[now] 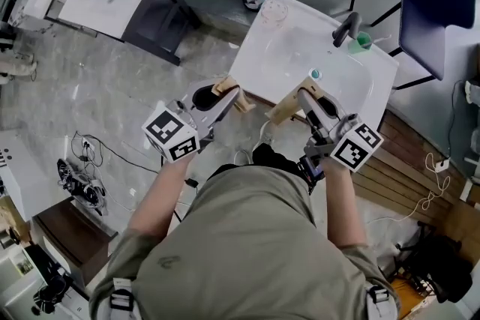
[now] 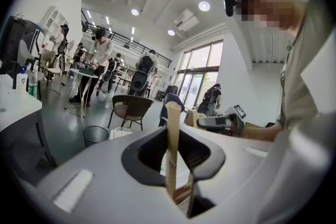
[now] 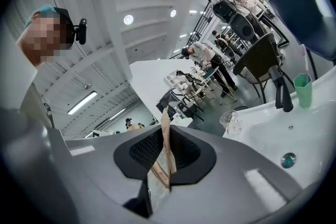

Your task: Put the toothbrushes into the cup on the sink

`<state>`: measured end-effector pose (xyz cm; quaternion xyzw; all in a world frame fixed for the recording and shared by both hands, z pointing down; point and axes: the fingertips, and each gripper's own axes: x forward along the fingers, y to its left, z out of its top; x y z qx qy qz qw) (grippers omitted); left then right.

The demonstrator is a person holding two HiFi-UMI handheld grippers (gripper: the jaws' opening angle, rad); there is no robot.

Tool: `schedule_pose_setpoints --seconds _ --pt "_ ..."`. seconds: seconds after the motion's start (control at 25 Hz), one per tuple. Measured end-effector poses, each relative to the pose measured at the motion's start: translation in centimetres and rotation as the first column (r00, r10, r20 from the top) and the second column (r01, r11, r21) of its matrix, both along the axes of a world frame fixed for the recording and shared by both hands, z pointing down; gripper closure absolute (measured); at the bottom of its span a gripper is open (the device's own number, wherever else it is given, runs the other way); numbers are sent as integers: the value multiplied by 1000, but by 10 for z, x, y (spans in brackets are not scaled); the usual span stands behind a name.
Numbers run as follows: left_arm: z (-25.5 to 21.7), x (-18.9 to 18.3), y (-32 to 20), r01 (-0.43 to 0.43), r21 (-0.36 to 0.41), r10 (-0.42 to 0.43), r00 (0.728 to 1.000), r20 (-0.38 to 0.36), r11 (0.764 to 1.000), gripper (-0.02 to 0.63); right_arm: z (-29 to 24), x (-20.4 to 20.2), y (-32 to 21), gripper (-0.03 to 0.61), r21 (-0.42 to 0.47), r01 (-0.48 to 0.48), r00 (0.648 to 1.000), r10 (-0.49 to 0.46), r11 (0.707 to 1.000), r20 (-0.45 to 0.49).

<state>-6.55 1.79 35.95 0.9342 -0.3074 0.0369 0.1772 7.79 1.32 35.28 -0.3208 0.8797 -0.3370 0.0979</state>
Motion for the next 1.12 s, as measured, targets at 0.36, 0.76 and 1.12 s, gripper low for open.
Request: schedule_pose_setpoints --seconds 0.36,0.76,1.12 --pt "-3 14 -27 10 5 -10 1000 14 1000 555 1 12 -27 529 -5 11 1000 -11 1000 10" --pt "1 24 -60 53 2 -53 999 8 999 555 14 29 -59 529 -28 34 999 -34 999 -4" --pt "3 27 -72 57 3 -57 998 0 998 555 12 34 -73 529 -34 26 1000 -26 999 3"
